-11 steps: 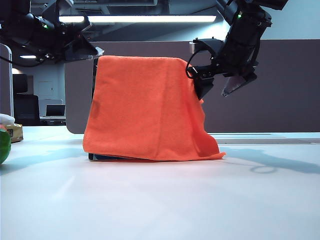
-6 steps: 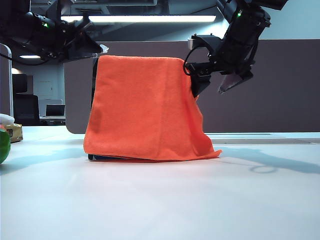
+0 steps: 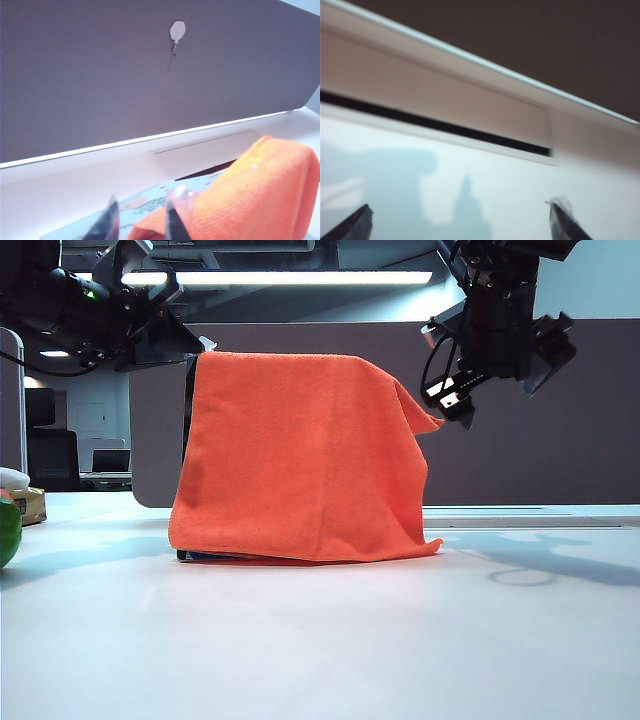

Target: Pick up the cloth from the table and use it to cover the mirror.

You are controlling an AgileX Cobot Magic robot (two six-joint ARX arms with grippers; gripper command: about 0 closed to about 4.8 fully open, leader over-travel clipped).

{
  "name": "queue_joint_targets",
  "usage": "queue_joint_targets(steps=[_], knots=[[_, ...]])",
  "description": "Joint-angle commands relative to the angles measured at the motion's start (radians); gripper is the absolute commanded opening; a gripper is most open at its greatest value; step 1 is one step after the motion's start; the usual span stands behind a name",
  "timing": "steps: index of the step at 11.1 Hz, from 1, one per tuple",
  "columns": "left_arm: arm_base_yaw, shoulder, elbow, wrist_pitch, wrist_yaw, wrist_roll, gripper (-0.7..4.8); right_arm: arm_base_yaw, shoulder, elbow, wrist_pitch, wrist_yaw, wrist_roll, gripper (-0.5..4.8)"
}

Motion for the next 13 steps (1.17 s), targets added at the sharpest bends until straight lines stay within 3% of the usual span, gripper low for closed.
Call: queue_joint_targets(steps=[1, 3, 6, 10, 11, 12, 13], knots=[[-0.001, -0.003, 0.006, 0.009, 0.008, -0.018, 1.20, 0.000, -0.008, 0.004, 0.058, 0.148, 0.001, 4.79], [0.000, -0.003, 0.006, 0.003, -0.002, -0.018, 1.20, -0.020, -0.019, 0.004, 0.122, 0.154, 0.012, 4.79], [0.000, -0.028, 0.007, 0.002, -0.177, -0.013, 1.14, -0.034, -0.128, 0.004, 0.199, -0.010, 0.019, 4.79], [0.019, -0.084, 0.007, -0.020, -0.214, 0.024, 1.10, -0.035, -0.247, 0.004, 0.182, -0.109, 0.021, 4.79], [0.032, -0.132, 0.006, -0.067, -0.221, 0.036, 1.10, -0.036, -0.307, 0.004, 0.130, -0.158, 0.020, 4.79], [0.086, -0.310, 0.006, -0.292, -0.247, 0.098, 0.74, -0.047, -0.425, -0.008, -0.040, -0.307, 0.048, 4.79], [0.097, -0.345, 0.005, -0.336, -0.246, 0.107, 0.73, -0.048, -0.448, -0.019, -0.062, -0.328, 0.067, 4.79]])
